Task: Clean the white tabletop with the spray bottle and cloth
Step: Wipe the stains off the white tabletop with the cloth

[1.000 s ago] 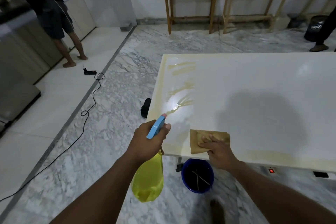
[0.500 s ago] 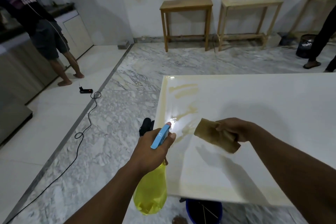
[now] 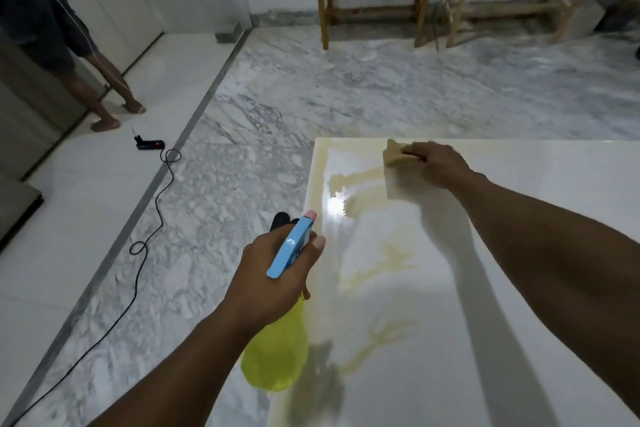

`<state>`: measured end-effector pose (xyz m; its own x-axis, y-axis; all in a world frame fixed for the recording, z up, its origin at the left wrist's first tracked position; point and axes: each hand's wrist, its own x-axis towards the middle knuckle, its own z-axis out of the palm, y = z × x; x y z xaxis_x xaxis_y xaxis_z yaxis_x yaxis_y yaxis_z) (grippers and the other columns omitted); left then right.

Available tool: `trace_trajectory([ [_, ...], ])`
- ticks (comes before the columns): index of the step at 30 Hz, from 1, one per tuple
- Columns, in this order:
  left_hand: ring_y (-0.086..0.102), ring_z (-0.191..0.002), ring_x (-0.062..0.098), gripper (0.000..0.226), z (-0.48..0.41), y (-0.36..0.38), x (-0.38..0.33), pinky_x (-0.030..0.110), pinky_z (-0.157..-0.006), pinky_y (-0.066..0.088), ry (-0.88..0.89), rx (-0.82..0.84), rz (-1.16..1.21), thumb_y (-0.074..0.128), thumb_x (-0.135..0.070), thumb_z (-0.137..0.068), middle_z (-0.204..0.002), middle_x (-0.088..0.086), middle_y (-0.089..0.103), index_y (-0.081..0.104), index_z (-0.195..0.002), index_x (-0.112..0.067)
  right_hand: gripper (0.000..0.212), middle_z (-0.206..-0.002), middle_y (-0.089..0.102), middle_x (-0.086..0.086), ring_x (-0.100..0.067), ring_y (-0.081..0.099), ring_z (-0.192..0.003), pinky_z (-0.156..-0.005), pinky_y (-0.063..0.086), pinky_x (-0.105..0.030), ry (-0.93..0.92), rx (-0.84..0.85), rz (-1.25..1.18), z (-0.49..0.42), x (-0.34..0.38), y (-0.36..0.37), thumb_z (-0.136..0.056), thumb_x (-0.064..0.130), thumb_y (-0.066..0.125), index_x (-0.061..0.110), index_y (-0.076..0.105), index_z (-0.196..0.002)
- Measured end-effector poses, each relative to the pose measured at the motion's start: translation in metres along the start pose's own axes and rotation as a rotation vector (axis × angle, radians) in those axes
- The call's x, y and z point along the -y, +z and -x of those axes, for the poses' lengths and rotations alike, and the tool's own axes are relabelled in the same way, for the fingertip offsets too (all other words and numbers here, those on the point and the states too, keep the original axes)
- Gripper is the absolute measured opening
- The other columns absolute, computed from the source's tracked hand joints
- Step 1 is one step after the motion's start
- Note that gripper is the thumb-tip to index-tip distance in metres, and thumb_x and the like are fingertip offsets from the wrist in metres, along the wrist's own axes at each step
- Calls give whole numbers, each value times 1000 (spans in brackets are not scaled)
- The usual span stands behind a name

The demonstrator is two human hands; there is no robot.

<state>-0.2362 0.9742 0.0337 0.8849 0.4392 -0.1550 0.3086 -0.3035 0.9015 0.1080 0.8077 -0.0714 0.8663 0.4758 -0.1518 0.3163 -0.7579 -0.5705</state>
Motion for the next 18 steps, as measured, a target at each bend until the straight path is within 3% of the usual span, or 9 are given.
trace_trajectory([
  [2,69,-63,37,23,-13,2,8,36,-57,63,-21,0,7,67,-41,-95,-89,22,68,71,-117,-37,45,-150,46,-1,-25,39,-138,-111,28,-36,-9,122,90,-11,-20,36,-99,14,44,26,54,-141],
  [3,69,-63,38,23,-18,3,10,34,-56,62,-34,0,11,67,-42,-93,-89,22,67,71,-116,-39,49,-156,38,2,-28,27,-147,-118,18,-44,-26,135,136,-12,-29,51,-99,11,42,28,50,-144],
  [5,69,-63,40,20,-25,5,15,31,-54,60,-59,0,9,67,-46,-89,-89,23,68,71,-108,-43,55,-163,25,2,-29,11,-152,-119,2,-53,-73,74,186,-10,-37,67,-98,8,39,33,46,-147],
  [7,70,-60,37,18,-26,9,21,34,-55,62,-82,12,-20,66,-49,-87,-88,26,68,73,-100,-38,56,-165,22,3,-28,7,-153,-120,-3,-54,-87,79,182,-9,-40,69,-99,8,36,36,44,-147],
  [10,71,-60,31,15,-20,12,24,47,-62,66,-76,40,-25,67,-49,-90,-86,21,69,71,-103,-44,57,-165,22,5,-28,7,-154,-119,-1,-55,-78,74,224,4,-39,71,-99,9,36,38,43,-147],
  [15,73,-59,27,17,-1,8,21,52,-69,66,-29,47,-29,66,-46,-94,-81,-3,74,64,-106,-59,60,-162,30,4,-30,16,-152,-118,8,-55,-123,20,256,73,-40,88,-95,3,43,37,46,-145],
  [18,74,-65,27,31,27,1,21,52,-70,66,8,39,-35,67,-44,-98,-84,4,73,60,-103,-74,62,-161,32,6,-27,17,-152,-118,9,-54,-124,24,245,130,-41,96,-93,3,46,38,47,-145],
])
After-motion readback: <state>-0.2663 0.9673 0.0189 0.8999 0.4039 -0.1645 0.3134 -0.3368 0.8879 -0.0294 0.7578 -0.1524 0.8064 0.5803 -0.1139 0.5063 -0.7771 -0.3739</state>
